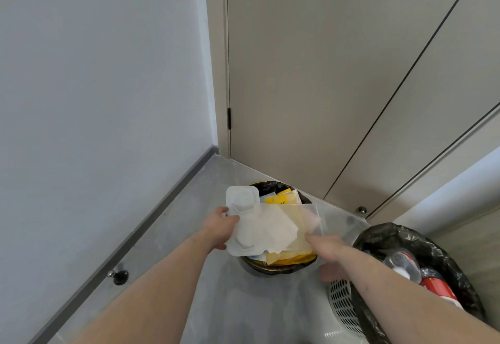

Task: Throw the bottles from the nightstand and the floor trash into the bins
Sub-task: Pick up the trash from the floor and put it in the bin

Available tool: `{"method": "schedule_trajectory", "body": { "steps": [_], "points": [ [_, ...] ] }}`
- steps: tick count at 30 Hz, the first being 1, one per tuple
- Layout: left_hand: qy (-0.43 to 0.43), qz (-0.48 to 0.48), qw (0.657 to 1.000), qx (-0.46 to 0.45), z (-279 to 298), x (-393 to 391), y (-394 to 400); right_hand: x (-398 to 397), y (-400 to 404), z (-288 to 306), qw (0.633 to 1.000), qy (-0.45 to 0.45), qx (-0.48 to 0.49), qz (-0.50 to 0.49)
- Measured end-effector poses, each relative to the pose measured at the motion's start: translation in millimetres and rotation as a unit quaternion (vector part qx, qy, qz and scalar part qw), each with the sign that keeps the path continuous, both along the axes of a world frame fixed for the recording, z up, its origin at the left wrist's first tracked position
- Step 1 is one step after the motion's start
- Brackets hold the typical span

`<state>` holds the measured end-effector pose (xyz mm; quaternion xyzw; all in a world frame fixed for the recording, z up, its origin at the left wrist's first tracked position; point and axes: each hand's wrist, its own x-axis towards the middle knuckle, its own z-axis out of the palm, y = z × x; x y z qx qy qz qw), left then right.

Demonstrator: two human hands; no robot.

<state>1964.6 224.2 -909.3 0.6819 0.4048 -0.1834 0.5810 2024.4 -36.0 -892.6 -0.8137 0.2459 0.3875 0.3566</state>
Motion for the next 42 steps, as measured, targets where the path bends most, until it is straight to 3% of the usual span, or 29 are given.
{"method": "schedule_trajectory", "body": {
  "steps": [6, 13, 19, 25, 31, 36, 42],
  "points": [
    [-0.017, 0.090, 0.994, -0.052, -9.8, 6.2, 10.1, -0.3, 32.5, -2.8, 0.996, -0.008, 0.071, -0.055],
    [-0.089, 0.151, 0.985, -0.007, -16.9, 8.2, 46.1, 8.2, 88.2, -20.0, 0.971, -0.061, 0.154, -0.174],
    [-0.109, 0.080, 0.991, -0.003, -20.2, 0.6, 60.4, 5.8, 156.2, -28.9, 0.936, -0.093, 0.225, -0.256],
    [-0.108, 0.062, 0.992, 0.018, -16.3, -3.8, 64.7, 7.1, 184.1, -35.7, 0.935, -0.089, 0.222, -0.262],
    [-0.133, 0.006, 0.984, 0.117, 0.5, -5.2, 54.2, 8.1, 146.2, -14.6, 0.967, -0.071, 0.173, -0.173],
    [-0.119, -0.171, 0.936, 0.284, 20.9, -14.7, 36.8, -4.8, 78.9, 20.7, 0.977, -0.071, 0.174, -0.104],
    [-0.164, -0.231, 0.917, 0.280, 54.3, -20.4, -25.3, -42.0, -11.0, 60.2, 0.976, -0.007, 0.194, -0.096]
  ]
}}
